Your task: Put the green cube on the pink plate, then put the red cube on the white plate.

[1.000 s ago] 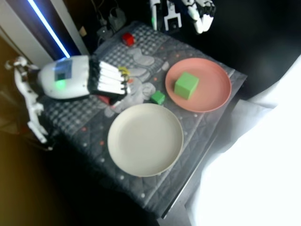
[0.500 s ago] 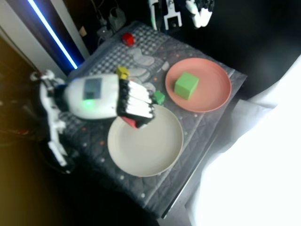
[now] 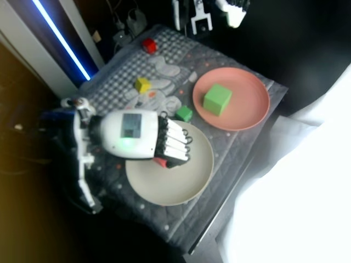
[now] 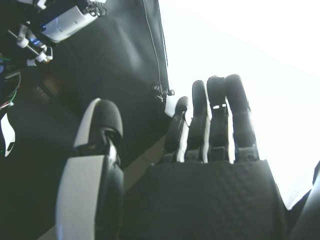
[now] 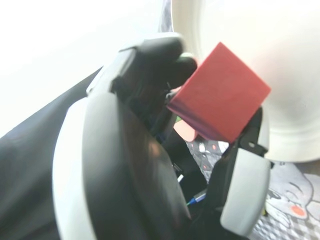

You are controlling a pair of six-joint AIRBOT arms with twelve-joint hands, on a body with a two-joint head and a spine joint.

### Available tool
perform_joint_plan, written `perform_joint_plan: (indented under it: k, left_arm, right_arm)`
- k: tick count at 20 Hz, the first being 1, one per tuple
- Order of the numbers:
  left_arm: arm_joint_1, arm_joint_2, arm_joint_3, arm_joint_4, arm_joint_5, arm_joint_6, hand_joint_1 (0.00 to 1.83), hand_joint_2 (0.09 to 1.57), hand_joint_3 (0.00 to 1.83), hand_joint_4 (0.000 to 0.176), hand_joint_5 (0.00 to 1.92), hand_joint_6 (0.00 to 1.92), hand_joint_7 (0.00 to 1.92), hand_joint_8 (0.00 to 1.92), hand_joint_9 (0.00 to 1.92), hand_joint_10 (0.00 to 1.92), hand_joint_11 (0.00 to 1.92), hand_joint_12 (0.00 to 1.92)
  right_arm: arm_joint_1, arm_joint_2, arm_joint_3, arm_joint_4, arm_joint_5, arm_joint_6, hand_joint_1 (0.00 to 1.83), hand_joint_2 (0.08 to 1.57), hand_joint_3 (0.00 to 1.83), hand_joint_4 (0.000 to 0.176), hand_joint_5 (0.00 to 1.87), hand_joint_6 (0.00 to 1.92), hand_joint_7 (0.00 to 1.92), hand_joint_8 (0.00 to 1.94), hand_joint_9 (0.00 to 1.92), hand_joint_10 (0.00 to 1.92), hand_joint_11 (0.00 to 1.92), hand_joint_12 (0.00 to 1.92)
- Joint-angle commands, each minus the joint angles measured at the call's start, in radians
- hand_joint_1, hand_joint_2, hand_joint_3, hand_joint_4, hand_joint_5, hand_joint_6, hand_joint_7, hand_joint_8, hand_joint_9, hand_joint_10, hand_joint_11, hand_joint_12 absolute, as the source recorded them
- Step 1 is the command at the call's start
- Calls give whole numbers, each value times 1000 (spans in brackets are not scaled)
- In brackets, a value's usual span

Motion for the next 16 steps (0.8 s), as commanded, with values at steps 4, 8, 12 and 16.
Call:
perform_joint_plan:
  k: [4,8,12,16]
  left_arm:
    - [-10,2,-3,13,-132,-3,299,1216,0,39,107,1,302,13,46,796,0,1556]
    - [0,5,-6,10,-148,-3,290,1228,1,44,112,1,323,11,59,780,0,1574]
    - [10,19,-13,3,-176,-3,306,1216,0,41,132,7,356,19,96,727,0,1558]
    - [13,43,-23,3,-277,-3,462,1249,3,0,250,7,465,35,280,697,71,1595]
  right_arm:
    - [14,4,-6,25,-110,1,1118,966,0,0,220,76,143,6,35,100,0,503]
    - [-4,47,-58,25,-155,1,944,920,0,0,137,8,82,1,17,37,0,322]
    - [-38,129,-156,25,-325,0,975,991,0,0,118,10,50,2,18,7,0,298]
    - [-112,235,-284,25,-632,-1,778,1028,0,0,218,50,151,24,77,30,0,570]
